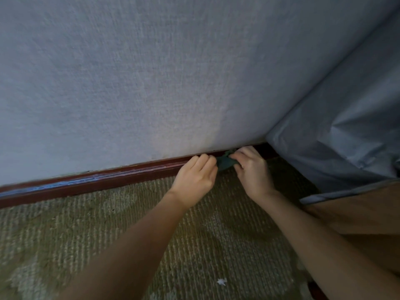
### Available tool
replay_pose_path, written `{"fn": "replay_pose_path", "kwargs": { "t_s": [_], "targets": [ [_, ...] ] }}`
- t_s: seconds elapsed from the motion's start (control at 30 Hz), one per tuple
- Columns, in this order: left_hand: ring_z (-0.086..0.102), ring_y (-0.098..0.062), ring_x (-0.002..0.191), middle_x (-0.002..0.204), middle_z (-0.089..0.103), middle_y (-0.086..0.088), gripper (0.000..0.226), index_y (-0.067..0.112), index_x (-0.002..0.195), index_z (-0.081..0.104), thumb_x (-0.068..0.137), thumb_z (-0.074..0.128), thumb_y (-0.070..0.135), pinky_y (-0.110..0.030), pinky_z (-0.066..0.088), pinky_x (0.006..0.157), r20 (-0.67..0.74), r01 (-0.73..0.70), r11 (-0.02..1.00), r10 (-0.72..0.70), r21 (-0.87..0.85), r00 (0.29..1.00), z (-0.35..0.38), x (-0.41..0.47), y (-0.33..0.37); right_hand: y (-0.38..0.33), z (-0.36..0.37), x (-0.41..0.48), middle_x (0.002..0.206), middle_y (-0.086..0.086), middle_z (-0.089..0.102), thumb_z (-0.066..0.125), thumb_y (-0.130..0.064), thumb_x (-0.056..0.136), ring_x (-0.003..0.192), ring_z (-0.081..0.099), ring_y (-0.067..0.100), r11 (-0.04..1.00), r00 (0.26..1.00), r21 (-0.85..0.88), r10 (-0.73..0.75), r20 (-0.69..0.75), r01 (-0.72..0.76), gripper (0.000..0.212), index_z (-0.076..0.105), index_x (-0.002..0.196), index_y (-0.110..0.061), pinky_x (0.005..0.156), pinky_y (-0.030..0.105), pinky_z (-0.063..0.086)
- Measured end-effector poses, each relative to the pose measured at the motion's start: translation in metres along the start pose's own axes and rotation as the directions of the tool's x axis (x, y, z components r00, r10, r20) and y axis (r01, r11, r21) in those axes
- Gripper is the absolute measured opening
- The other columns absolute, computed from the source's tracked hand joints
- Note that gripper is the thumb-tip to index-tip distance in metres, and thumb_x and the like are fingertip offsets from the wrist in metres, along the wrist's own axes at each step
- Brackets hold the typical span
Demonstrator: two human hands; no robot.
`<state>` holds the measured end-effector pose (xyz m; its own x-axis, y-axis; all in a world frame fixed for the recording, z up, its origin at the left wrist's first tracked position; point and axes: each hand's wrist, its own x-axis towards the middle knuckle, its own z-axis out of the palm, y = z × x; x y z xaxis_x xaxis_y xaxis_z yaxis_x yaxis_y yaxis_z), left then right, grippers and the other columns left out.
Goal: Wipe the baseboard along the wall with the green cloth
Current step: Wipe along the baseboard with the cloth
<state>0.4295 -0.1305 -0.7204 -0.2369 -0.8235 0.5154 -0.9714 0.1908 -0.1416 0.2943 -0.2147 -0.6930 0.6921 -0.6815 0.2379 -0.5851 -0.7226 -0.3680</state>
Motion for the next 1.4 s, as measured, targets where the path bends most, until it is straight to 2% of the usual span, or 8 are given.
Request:
{"fn": "replay_pose_path", "kwargs": {
  "t_s": [0.23, 0.33, 0.4, 0.53, 0.67, 0.77, 1.0, 1.4],
  "targets": [
    [0.060, -0.024, 0.066, 0.076, 0.066, -0.010, 0.029, 0.004, 0.073, 0.071, 0.082, 0.044, 0.004, -0.031, 0.043, 0.060, -0.005, -0.001, 0.999, 0.000, -0.052, 1.000, 0.019, 0.047, 0.033, 0.048, -0.022, 0.002, 0.084, 0.024, 0.065, 0.064, 0.026, 0.061, 0.078, 0.063, 0.038, 0.991, 0.991, -0.037, 0.131, 0.004, -0.131, 0.029, 0.068, 0.084, 0.011, 0.079, 0.043, 0.049],
    [0.060, -0.024, 0.068, 0.078, 0.066, -0.010, 0.030, 0.004, 0.073, 0.071, 0.081, 0.043, 0.003, -0.031, 0.044, 0.061, 0.018, -0.010, 0.998, 0.012, -0.060, 1.000, 0.025, 0.056, 0.040, 0.060, -0.025, 0.001, 0.090, 0.024, 0.066, 0.061, 0.023, 0.068, 0.086, 0.061, 0.037, 0.986, 0.987, -0.058, 0.158, 0.003, -0.157, 0.026, 0.068, 0.089, 0.009, 0.084, 0.038, 0.044],
    [0.061, -0.024, 0.069, 0.077, 0.065, -0.009, 0.030, 0.004, 0.073, 0.071, 0.081, 0.042, 0.002, -0.030, 0.046, 0.061, 0.041, -0.021, 0.997, 0.024, -0.074, 0.999, 0.028, 0.062, 0.045, 0.067, -0.028, 0.003, 0.098, 0.022, 0.064, 0.057, 0.017, 0.076, 0.090, 0.058, 0.036, 0.975, 0.976, -0.058, 0.217, 0.024, -0.215, 0.024, 0.067, 0.096, 0.006, 0.083, 0.034, 0.041],
    [0.061, -0.023, 0.069, 0.075, 0.064, -0.007, 0.031, 0.006, 0.070, 0.070, 0.081, 0.042, 0.002, -0.029, 0.046, 0.062, 0.053, -0.040, 0.996, 0.044, -0.081, 0.998, 0.028, 0.067, 0.046, 0.072, -0.030, 0.006, 0.107, 0.021, 0.059, 0.050, 0.006, 0.086, 0.094, 0.054, 0.036, 0.953, 0.947, -0.083, 0.300, 0.116, -0.292, 0.023, 0.064, 0.104, 0.001, 0.078, 0.039, 0.042],
    [0.061, -0.021, 0.069, 0.074, 0.064, -0.006, 0.032, 0.008, 0.069, 0.071, 0.079, 0.041, 0.002, -0.028, 0.046, 0.062, 0.063, -0.082, 0.995, 0.086, -0.060, 0.994, 0.023, 0.063, 0.038, 0.064, -0.023, 0.003, 0.097, 0.020, 0.063, 0.057, 0.012, 0.078, 0.091, 0.056, 0.031, 0.953, 0.966, -0.168, 0.259, 0.011, -0.253, 0.021, 0.067, 0.095, 0.004, 0.080, 0.031, 0.038],
    [0.061, -0.021, 0.070, 0.076, 0.065, -0.006, 0.030, 0.008, 0.071, 0.071, 0.079, 0.043, 0.002, -0.028, 0.046, 0.063, 0.079, -0.113, 0.993, 0.115, -0.033, 0.990, 0.017, 0.054, 0.029, 0.052, -0.020, 0.002, 0.091, 0.021, 0.064, 0.060, 0.017, 0.073, 0.086, 0.058, 0.032, 0.957, 0.968, -0.152, 0.249, -0.014, -0.248, 0.021, 0.067, 0.090, 0.008, 0.078, 0.031, 0.042],
    [0.058, -0.023, 0.064, 0.071, 0.061, -0.008, 0.027, 0.006, 0.070, 0.068, 0.083, 0.045, 0.001, -0.031, 0.042, 0.059, 0.051, -0.145, 0.989, 0.144, 0.018, 0.988, -0.002, 0.011, -0.003, 0.001, -0.001, 0.001, 0.074, 0.021, 0.061, 0.063, 0.026, 0.057, 0.079, 0.059, 0.035, 0.991, 0.996, -0.101, 0.090, -0.025, -0.092, 0.020, 0.065, 0.068, 0.010, 0.067, 0.035, 0.050],
    [0.060, -0.024, 0.065, 0.078, 0.066, -0.012, 0.030, 0.004, 0.072, 0.070, 0.087, 0.044, 0.002, -0.033, 0.043, 0.059, 0.050, -0.131, 0.990, 0.128, 0.054, 0.991, -0.024, -0.037, -0.037, -0.046, 0.023, 0.004, 0.076, 0.021, 0.060, 0.065, 0.022, 0.058, 0.081, 0.059, 0.037, 1.000, 1.000, -0.003, -0.009, -0.005, 0.009, 0.018, 0.065, 0.072, 0.010, 0.062, 0.044, 0.054]
  ]
}}
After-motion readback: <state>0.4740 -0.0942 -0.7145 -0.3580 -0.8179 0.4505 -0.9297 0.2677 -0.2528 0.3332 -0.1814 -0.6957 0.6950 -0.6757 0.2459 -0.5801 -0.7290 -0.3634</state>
